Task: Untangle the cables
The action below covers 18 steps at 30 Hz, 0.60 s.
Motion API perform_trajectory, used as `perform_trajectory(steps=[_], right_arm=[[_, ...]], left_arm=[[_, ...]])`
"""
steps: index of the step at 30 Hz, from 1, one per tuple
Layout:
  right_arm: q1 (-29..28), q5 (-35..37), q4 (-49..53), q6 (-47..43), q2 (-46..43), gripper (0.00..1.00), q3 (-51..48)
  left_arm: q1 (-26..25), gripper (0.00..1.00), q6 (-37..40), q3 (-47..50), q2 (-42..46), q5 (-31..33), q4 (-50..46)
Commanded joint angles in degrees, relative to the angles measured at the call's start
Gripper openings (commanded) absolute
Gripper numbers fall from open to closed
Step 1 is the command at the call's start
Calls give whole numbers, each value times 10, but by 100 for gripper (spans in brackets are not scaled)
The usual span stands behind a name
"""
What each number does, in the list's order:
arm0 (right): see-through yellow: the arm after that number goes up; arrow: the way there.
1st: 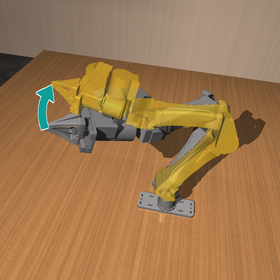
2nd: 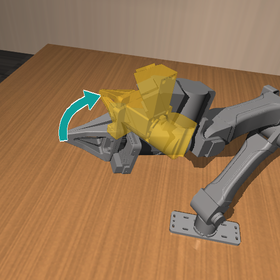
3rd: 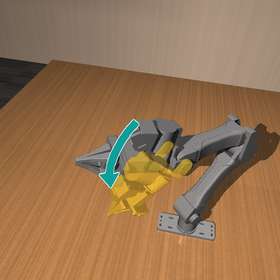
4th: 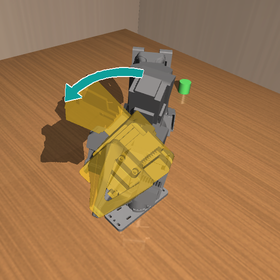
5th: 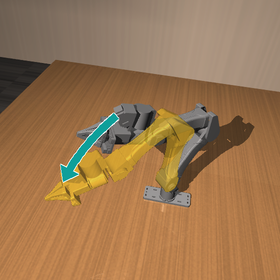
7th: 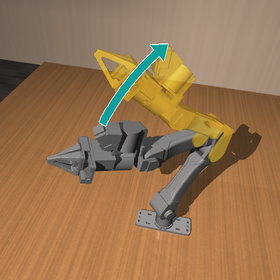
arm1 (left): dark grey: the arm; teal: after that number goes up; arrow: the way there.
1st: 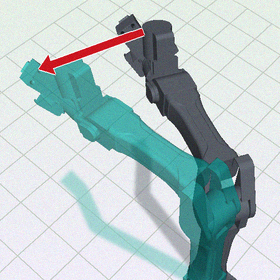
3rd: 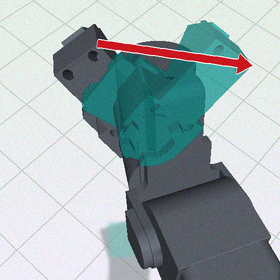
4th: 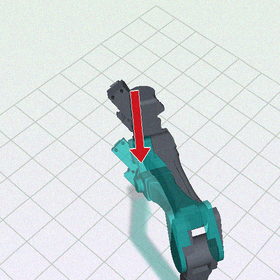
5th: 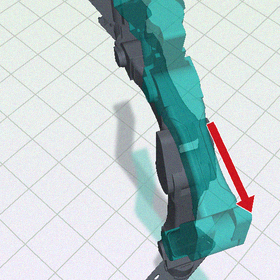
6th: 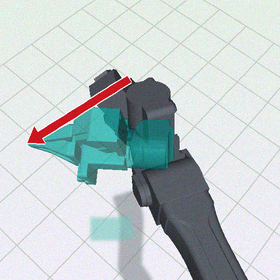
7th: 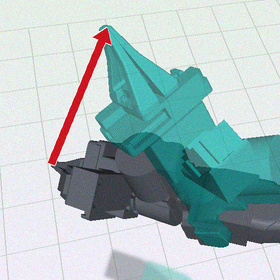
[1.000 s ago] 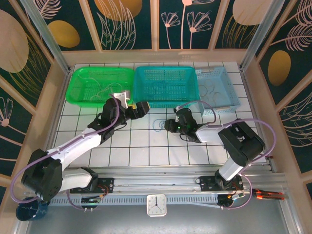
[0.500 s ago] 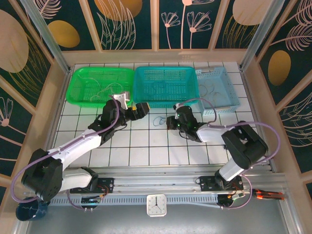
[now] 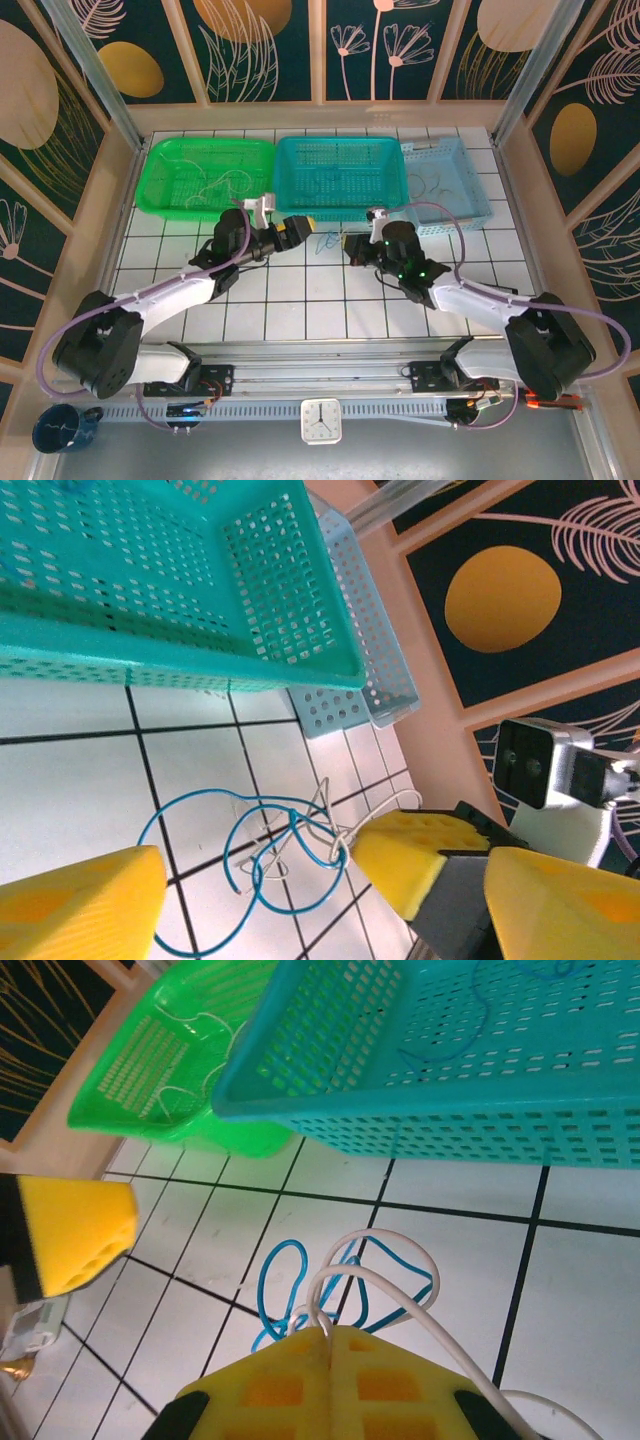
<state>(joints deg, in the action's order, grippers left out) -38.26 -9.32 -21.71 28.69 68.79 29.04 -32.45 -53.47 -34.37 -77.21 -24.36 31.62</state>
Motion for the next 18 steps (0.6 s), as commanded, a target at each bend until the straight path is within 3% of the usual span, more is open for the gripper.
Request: perform_trajectory(steps=[1,9,18], right_arm=[[-5,-18,-29,12,-26,0,-15],[-8,-26,-34,15,-38,0,-22],[-13,-35,-39,17,-43,0,-19]], left_arm=[[-18,78,-20,0,-19,-27,59],[-56,66,-34,-7,-55,-18,89],[-65,55,-37,-10,-75,-12,102]])
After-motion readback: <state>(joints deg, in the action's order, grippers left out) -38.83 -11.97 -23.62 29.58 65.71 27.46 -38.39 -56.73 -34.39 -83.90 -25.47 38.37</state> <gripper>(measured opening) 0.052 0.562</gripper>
